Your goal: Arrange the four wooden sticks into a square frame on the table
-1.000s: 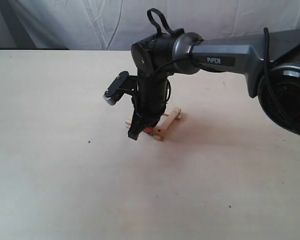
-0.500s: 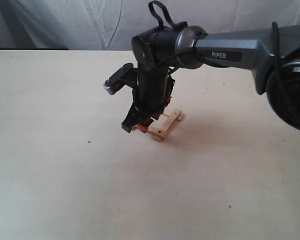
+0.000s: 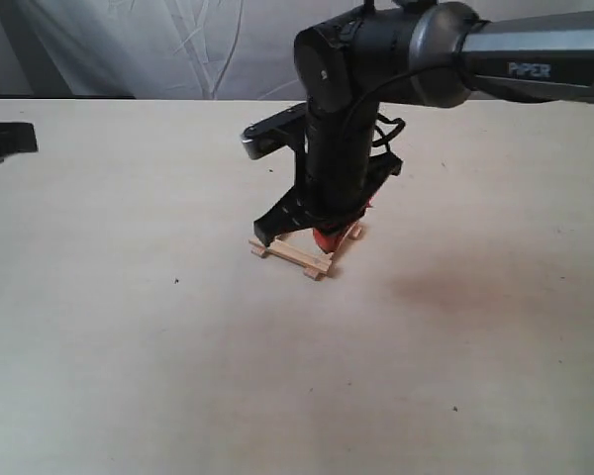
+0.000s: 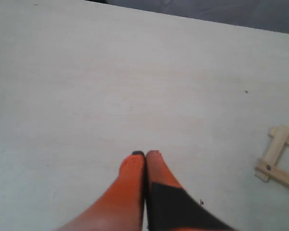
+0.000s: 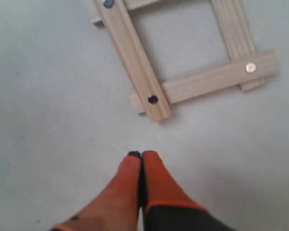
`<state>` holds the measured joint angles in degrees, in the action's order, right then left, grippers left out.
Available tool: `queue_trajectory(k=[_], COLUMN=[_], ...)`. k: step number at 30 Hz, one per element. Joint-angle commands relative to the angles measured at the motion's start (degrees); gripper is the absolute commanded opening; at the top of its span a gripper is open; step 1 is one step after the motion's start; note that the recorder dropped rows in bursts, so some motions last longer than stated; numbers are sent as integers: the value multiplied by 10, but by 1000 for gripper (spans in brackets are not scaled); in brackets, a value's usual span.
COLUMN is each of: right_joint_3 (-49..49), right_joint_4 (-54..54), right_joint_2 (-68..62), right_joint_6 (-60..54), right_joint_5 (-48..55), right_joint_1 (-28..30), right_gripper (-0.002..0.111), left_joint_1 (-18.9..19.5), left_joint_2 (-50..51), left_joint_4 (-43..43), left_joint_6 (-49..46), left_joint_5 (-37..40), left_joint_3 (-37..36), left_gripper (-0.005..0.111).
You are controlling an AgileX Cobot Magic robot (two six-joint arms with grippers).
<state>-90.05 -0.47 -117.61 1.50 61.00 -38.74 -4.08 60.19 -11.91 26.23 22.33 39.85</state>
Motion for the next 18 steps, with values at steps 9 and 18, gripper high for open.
queue_trajectory(k=[9, 18], right_joint_3=[202, 351], right_joint_4=[-6, -39], right_joint_2=[232, 449], right_joint_6=[105, 125], right_joint_5=[-112, -232], right_joint_1=[67, 67], right_gripper=[0, 0], left_joint_1=[-82, -82], left_joint_2=[-1, -31], left_joint_4=[15, 36], left_joint_6=[-60, -60], left_joint_5=[22, 84], left_joint_3=[-16, -16], left_gripper=[0, 0])
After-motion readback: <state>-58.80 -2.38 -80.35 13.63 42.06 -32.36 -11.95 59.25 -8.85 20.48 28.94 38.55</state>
